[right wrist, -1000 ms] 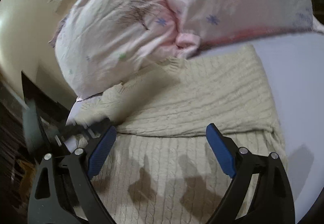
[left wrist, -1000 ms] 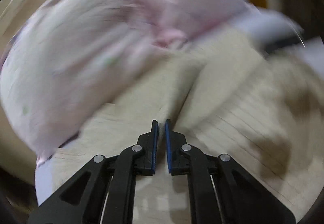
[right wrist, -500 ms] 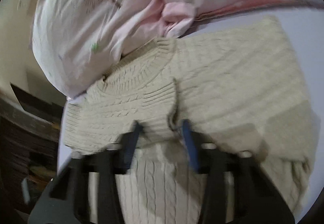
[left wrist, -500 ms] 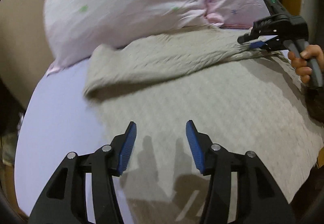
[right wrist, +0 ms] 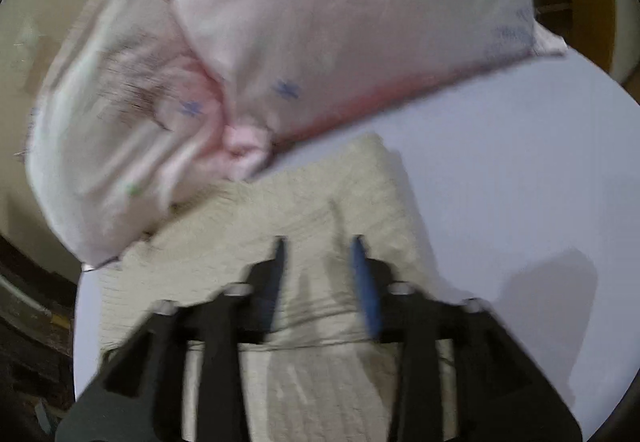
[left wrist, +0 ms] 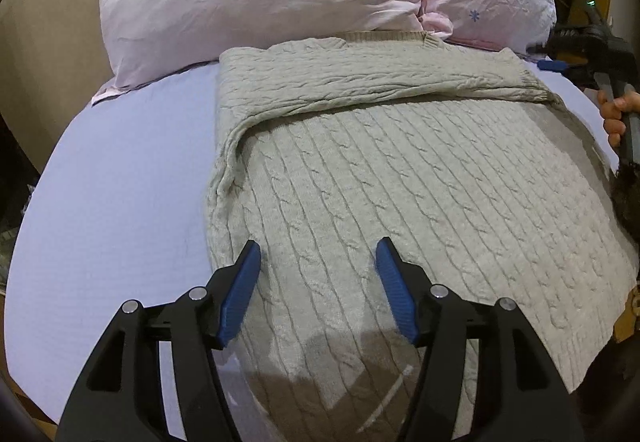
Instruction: Fold small clothes
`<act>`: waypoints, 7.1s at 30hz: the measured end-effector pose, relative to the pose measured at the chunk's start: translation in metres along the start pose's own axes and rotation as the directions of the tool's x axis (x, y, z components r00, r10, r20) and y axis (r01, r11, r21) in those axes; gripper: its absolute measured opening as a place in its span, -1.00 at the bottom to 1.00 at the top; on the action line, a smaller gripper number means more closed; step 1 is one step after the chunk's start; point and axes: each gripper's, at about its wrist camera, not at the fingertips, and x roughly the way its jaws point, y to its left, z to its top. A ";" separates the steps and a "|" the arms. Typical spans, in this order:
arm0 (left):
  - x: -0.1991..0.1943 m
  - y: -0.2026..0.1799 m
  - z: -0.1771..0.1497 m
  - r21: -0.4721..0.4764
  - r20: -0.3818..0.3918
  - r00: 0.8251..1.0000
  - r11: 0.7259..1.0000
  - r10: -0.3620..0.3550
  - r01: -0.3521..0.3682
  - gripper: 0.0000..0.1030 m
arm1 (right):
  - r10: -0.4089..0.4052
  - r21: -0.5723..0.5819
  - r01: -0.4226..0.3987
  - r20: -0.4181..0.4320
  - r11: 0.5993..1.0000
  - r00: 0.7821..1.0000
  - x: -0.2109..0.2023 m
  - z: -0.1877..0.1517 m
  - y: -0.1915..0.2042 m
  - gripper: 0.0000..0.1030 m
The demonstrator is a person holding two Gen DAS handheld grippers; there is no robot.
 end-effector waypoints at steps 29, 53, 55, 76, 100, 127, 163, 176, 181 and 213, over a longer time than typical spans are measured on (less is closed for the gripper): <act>-0.063 0.035 -0.078 -0.265 0.048 0.958 0.922 -0.281 0.284 0.01 | 0.413 0.205 -0.364 -0.320 0.909 0.853 -0.115 -0.178 -0.108 -0.53; 0.033 0.091 0.119 -0.348 0.204 0.963 0.906 -0.176 0.240 -0.82 | 0.467 0.324 -0.461 0.063 0.826 0.882 0.014 0.035 -0.070 -0.85; 0.074 0.098 0.141 -0.397 0.153 0.974 0.892 -0.167 0.215 -0.82 | 0.420 0.376 -0.397 0.022 0.837 0.907 0.048 0.042 -0.074 -0.85; 0.092 0.147 0.120 -0.604 0.162 0.921 0.703 -0.353 0.376 0.60 | 0.386 0.346 -0.421 0.167 0.839 0.907 0.040 0.036 -0.085 0.79; 0.069 0.040 0.195 -0.603 0.358 0.721 0.443 -0.594 0.664 -0.74 | 0.509 0.293 -0.540 0.179 0.789 0.842 0.030 0.037 -0.077 0.81; 0.155 -0.051 0.182 -0.550 0.031 0.771 0.633 -0.636 0.544 0.40 | 0.317 0.241 -0.269 -0.189 0.932 0.929 0.069 0.041 -0.087 0.96; 0.065 -0.064 0.098 0.012 0.034 0.947 0.947 -0.321 0.320 -0.01 | 0.175 -0.270 -0.189 -0.072 0.944 0.982 0.046 0.005 0.026 -0.82; 0.060 -0.073 0.084 0.096 0.104 0.936 0.940 -0.336 0.327 0.30 | 0.303 -0.171 -0.307 -0.050 0.936 0.952 -0.012 -0.006 0.014 0.08; 0.060 -0.062 0.083 0.049 0.119 0.914 0.922 -0.388 0.385 0.32 | 0.231 -0.306 -0.256 -0.114 0.917 0.966 -0.031 -0.047 0.034 -0.21; 0.046 -0.063 0.053 -0.098 -0.062 0.998 0.995 0.006 -0.012 0.97 | -0.135 -0.389 0.082 -0.112 0.917 0.985 -0.009 -0.148 0.067 0.96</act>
